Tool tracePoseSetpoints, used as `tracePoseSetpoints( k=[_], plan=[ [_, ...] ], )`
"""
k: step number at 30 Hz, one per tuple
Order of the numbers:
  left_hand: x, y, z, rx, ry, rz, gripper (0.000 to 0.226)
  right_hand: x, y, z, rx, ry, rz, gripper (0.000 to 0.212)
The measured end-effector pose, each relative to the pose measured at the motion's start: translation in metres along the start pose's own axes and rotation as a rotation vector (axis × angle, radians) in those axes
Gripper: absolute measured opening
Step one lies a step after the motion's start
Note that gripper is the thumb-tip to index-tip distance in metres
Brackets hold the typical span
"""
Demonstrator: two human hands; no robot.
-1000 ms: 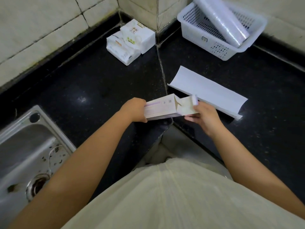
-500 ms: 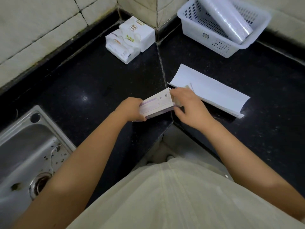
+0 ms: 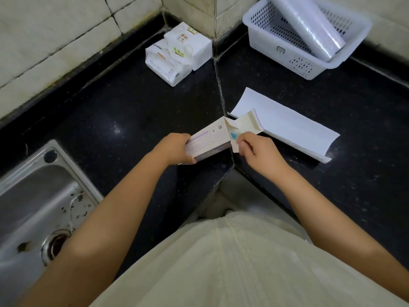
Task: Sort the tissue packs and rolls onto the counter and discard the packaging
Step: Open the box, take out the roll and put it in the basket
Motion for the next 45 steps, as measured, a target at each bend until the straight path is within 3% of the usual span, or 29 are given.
tracePoseSetpoints(
  k=[5,9,13,18,23,27,30,34,41,45],
  plan=[
    [0.003,0.000,0.000,-0.007,-0.014,-0.005,0.051,-0.011,-0.004,0.000,0.059,-0.141,-0.061,0.035],
    [0.005,-0.004,0.001,-0.001,-0.009,-0.013,0.051,-0.017,-0.010,0.009,0.098,-0.037,-0.052,0.044],
    [0.005,-0.005,-0.001,-0.013,-0.016,-0.040,0.049,-0.026,-0.012,0.007,0.159,-0.045,-0.084,0.040],
    [0.006,-0.012,-0.002,0.023,-0.029,-0.035,0.053,-0.025,-0.018,0.014,-0.047,0.169,-0.083,0.043],
    [0.007,-0.011,-0.003,0.005,-0.026,-0.062,0.052,-0.027,-0.017,0.000,-0.010,-0.038,0.014,0.052],
    [0.005,-0.004,-0.003,-0.039,-0.014,-0.095,0.052,-0.029,-0.006,-0.008,-0.026,-0.208,-0.047,0.059],
    [0.004,-0.002,-0.001,-0.061,-0.012,-0.089,0.053,-0.027,-0.002,0.000,-0.088,-0.126,-0.064,0.051],
    [0.003,-0.003,0.000,-0.069,-0.016,-0.070,0.053,-0.018,0.005,0.017,-0.052,0.156,-0.110,0.031],
    [0.004,0.001,0.000,-0.096,-0.008,-0.062,0.052,-0.017,0.011,0.012,-0.121,-0.038,-0.258,0.027],
    [0.004,0.002,-0.001,-0.103,0.004,-0.053,0.053,-0.020,0.007,0.006,-0.099,-0.098,-0.331,0.046]
  ],
)
Point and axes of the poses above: each hand's wrist, its own x-axis away from the middle knuckle, its own z-axis out of the back of the hand, y = z × x, the point moved 4 cm from there along -x, towards the middle knuckle, and after that the axes turned 9 degrees about z, right-handed, at the moved point
